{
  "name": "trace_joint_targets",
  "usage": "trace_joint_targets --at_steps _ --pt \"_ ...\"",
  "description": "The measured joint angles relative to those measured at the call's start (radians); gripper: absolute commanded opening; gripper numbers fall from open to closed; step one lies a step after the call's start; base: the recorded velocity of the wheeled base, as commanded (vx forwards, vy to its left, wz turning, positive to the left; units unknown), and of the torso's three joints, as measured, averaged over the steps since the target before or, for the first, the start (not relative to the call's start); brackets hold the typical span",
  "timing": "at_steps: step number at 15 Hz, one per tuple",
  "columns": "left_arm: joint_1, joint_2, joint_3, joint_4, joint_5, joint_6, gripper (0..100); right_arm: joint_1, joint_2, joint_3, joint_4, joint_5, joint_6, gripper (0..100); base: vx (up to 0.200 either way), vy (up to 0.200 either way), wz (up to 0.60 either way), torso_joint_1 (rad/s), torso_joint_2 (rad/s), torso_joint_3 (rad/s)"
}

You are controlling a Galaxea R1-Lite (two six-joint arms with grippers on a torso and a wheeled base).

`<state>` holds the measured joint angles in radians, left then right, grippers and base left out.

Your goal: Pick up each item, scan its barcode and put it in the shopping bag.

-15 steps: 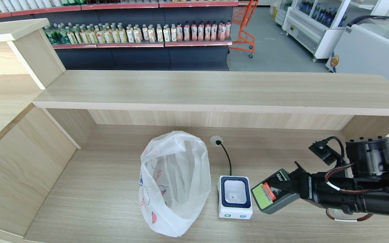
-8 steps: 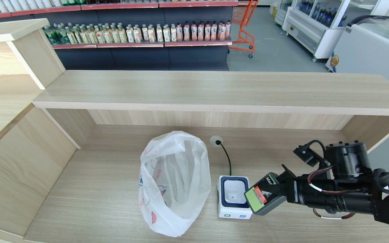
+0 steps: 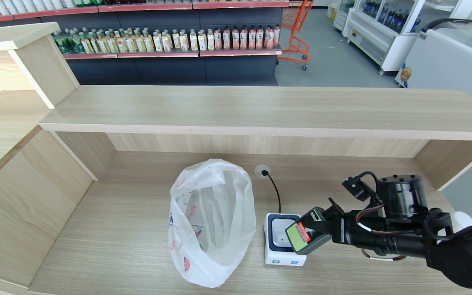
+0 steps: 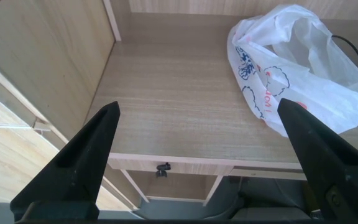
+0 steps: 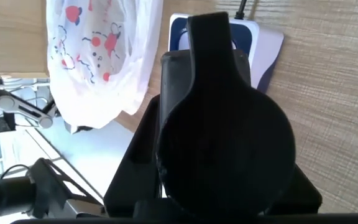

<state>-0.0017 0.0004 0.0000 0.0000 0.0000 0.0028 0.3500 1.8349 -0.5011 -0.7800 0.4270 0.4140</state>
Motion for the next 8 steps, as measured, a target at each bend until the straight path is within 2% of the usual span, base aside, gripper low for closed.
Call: trace_joint_targets --at_steps 4,8 --pt "0.000 0.000 0.000 0.000 0.000 0.000 100 0.024 0.047 -0.003 -0.036 -0.060 -0.002 0 0.000 0.000 0.00 0.000 0.00 0.000" --pt "0.000 0.000 0.000 0.000 0.000 0.000 100 0.031 0.065 0.006 -0.087 -0.061 0.004 0 0.000 0.000 0.00 0.000 0.00 0.000"
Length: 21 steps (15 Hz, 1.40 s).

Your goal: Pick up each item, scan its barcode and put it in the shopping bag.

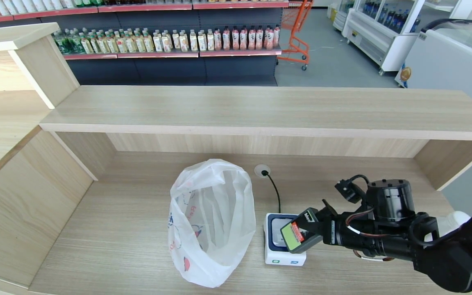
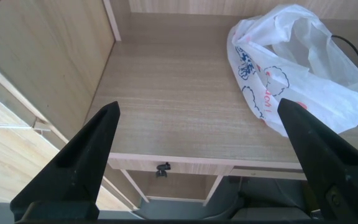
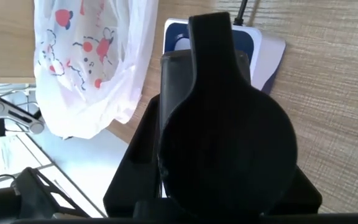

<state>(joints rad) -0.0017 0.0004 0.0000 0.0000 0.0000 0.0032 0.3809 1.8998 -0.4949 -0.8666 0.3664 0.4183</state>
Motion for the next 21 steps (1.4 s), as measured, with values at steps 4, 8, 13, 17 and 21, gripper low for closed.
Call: trace_joint_targets --at_steps 4,8,13,17,21 --pt "0.000 0.000 0.000 0.000 0.000 0.000 100 -0.021 -0.089 0.008 -0.014 0.024 0.059 0 0.000 0.000 0.00 0.000 0.00 0.000" --pt "0.000 0.000 0.000 0.000 0.000 0.000 100 -0.169 -0.253 0.086 -0.015 0.028 -0.268 0 0.000 0.000 0.00 0.000 0.00 0.000" --pt "0.000 0.000 0.000 0.000 0.000 0.001 100 -0.223 -0.400 0.186 -0.013 0.027 -0.349 0 -0.080 0.000 0.00 0.000 0.00 0.002" --pt "0.000 0.000 0.000 0.000 0.000 0.001 100 -0.227 -0.436 0.198 -0.011 0.021 -0.289 0 -0.200 0.000 0.00 0.008 0.00 0.002" --pt "0.000 0.000 0.000 0.000 0.000 0.001 100 -0.226 -0.458 0.224 -0.008 -0.002 -0.201 0 -0.100 0.000 0.00 -0.004 0.00 0.002"
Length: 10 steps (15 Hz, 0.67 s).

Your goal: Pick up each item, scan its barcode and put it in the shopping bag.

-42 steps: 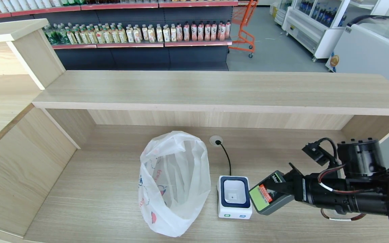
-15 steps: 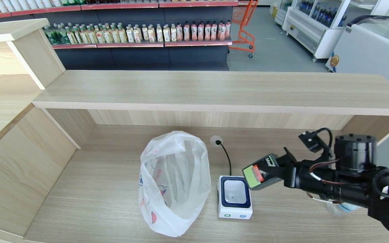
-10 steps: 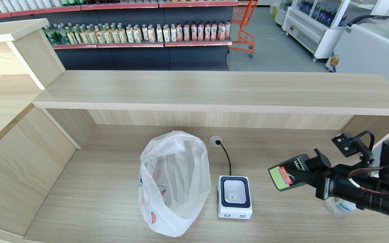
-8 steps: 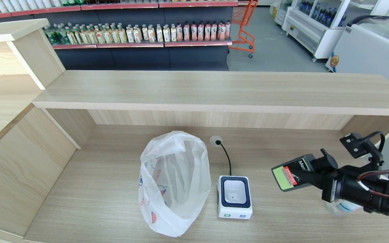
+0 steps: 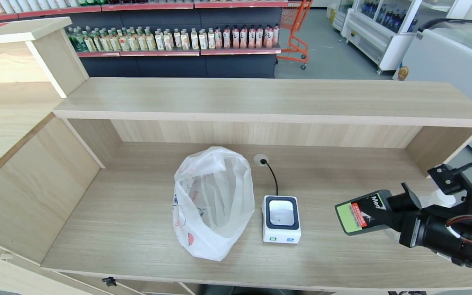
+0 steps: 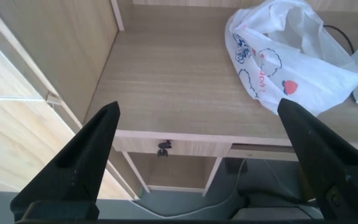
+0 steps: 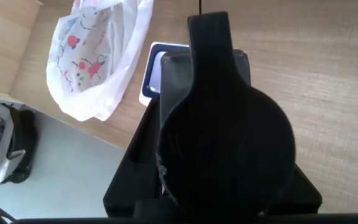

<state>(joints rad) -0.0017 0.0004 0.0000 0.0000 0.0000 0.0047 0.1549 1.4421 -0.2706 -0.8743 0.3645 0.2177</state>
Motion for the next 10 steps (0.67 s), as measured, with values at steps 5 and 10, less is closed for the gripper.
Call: trace_joint_targets --at_steps 5,10 --pt "0.000 0.000 0.000 0.000 0.000 -0.002 100 -0.002 -0.019 0.015 0.015 -0.024 0.083 0 0.000 0.120 0.00 0.001 0.00 0.002" --pt "0.000 0.000 0.000 0.000 0.000 -0.001 100 0.002 -0.021 0.024 0.021 -0.024 0.115 0 0.000 0.200 0.00 0.011 0.01 0.000"
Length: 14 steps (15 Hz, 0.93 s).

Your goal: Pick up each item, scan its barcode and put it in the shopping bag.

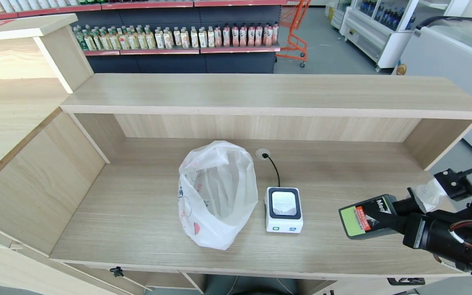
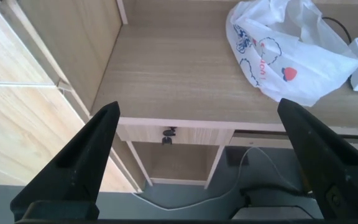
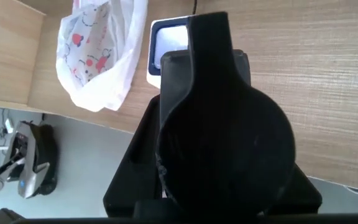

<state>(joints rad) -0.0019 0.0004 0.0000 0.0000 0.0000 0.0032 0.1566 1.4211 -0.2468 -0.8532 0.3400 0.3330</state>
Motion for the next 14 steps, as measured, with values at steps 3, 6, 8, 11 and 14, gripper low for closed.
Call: trace_joint_targets --at_steps 3,6,8,11,14 --pt "0.000 0.000 0.000 0.000 0.000 0.003 100 0.000 0.004 -0.010 -0.001 0.003 0.011 0 0.000 0.200 0.00 -0.007 0.00 0.001" --pt "0.000 0.000 0.000 0.000 0.000 0.004 100 0.004 0.015 -0.034 0.002 0.005 0.020 0 0.000 0.200 0.00 0.005 0.00 0.002" --pt "0.000 0.000 0.000 0.000 0.000 0.001 100 0.008 0.038 -0.077 0.002 0.005 0.028 0 0.000 0.000 0.00 0.000 0.00 0.000" --pt "0.000 0.000 0.000 0.000 0.000 0.000 100 0.035 0.087 -0.165 0.002 0.003 0.038 0 0.000 0.000 0.00 0.000 0.00 0.000" --pt "0.001 0.000 0.000 0.000 0.000 0.000 100 0.083 0.163 -0.239 0.002 -0.014 0.024 0 0.000 0.000 0.00 0.000 0.00 0.000"
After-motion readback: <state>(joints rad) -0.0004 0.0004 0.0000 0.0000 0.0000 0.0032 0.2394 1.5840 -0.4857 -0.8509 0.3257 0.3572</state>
